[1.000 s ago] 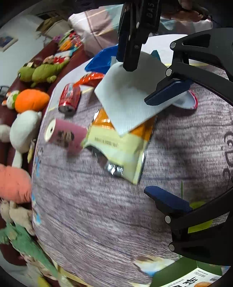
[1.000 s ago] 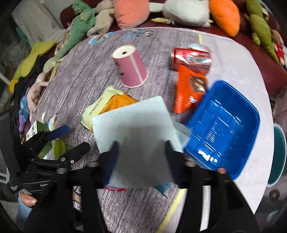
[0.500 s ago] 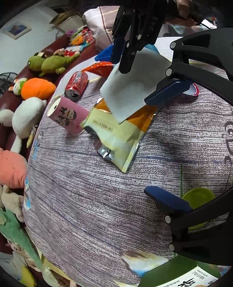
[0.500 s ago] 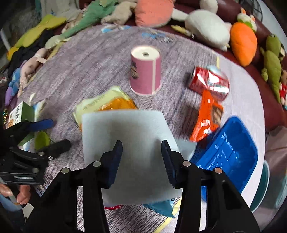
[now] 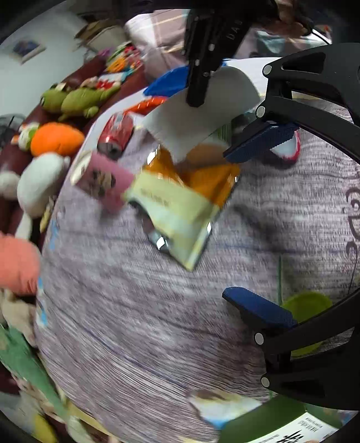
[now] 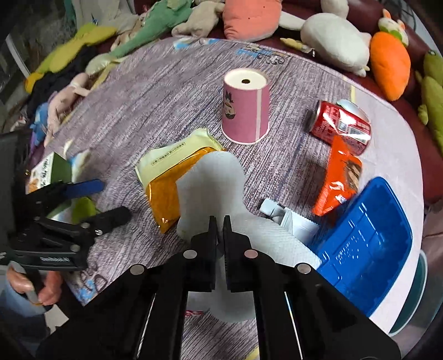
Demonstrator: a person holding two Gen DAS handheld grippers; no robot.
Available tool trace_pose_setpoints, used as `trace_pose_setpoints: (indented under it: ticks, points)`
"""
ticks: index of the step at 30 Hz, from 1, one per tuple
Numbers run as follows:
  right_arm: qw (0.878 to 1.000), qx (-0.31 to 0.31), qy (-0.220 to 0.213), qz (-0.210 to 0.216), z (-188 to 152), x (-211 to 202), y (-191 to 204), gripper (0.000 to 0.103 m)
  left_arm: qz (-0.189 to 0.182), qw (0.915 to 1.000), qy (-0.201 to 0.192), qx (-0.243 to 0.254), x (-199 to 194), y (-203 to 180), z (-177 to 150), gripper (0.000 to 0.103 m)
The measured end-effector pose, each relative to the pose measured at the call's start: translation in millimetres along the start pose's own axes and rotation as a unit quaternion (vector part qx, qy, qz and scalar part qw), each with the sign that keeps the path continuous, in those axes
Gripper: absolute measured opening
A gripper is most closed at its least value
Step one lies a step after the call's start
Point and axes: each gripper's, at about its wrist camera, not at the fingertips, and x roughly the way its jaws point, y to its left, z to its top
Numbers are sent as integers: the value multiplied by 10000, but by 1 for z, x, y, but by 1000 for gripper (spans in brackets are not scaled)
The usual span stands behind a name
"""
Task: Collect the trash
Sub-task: 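Grasp the white-green cylindrical container with left tool while right tool holds the towel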
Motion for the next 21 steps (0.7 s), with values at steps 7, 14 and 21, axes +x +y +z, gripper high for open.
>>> trace_pose_setpoints:
  ticks: [7, 14, 21]
  points:
    - [9966, 583, -546, -203, -3, -55, -44, 4, 90, 9787, -94, 2048, 7, -71, 9, 91]
    - [9898, 1275, -609, -185, -19, -72, -86, 4, 89, 9083, 286, 4172, 44, -135, 5, 91]
    - [9816, 1772, -688, -146, -36, -81, -117, 4, 308, 8867, 801, 4543, 88, -140, 0, 61]
